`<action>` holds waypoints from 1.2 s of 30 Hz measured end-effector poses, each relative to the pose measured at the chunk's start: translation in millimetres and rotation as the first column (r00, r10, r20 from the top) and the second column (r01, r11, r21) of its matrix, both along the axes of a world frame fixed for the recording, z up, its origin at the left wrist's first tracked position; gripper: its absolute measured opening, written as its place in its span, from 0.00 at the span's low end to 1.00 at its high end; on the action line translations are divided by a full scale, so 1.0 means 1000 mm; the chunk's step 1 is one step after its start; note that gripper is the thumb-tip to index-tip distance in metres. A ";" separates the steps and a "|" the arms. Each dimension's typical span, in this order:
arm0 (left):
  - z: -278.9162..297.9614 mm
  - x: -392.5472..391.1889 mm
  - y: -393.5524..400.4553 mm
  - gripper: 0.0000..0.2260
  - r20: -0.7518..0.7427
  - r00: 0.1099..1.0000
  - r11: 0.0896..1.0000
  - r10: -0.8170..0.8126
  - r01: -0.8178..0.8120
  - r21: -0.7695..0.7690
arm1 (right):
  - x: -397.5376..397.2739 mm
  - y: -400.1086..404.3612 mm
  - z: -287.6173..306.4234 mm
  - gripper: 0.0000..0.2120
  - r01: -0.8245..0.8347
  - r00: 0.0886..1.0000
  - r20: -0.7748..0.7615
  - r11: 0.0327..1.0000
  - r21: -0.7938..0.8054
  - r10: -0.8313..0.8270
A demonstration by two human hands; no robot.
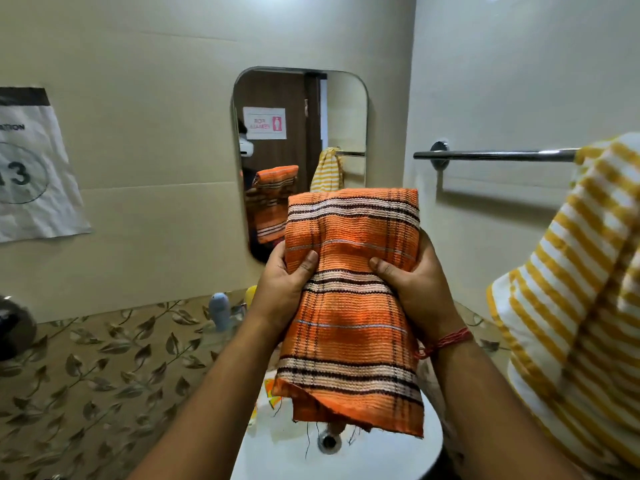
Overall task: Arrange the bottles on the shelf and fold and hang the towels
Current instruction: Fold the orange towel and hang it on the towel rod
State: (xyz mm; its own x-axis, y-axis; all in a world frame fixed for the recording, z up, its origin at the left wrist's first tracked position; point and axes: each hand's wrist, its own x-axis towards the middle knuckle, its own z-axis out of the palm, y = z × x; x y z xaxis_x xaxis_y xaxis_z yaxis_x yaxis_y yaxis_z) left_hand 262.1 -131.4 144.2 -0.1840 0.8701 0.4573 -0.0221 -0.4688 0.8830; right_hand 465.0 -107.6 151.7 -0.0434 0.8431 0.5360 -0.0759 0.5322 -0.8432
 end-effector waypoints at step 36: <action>0.167 0.193 0.236 0.16 -0.308 0.939 0.937 -0.152 0.236 0.258 | 0.149 0.115 0.213 0.35 0.637 0.174 0.571 0.534 0.557 -0.803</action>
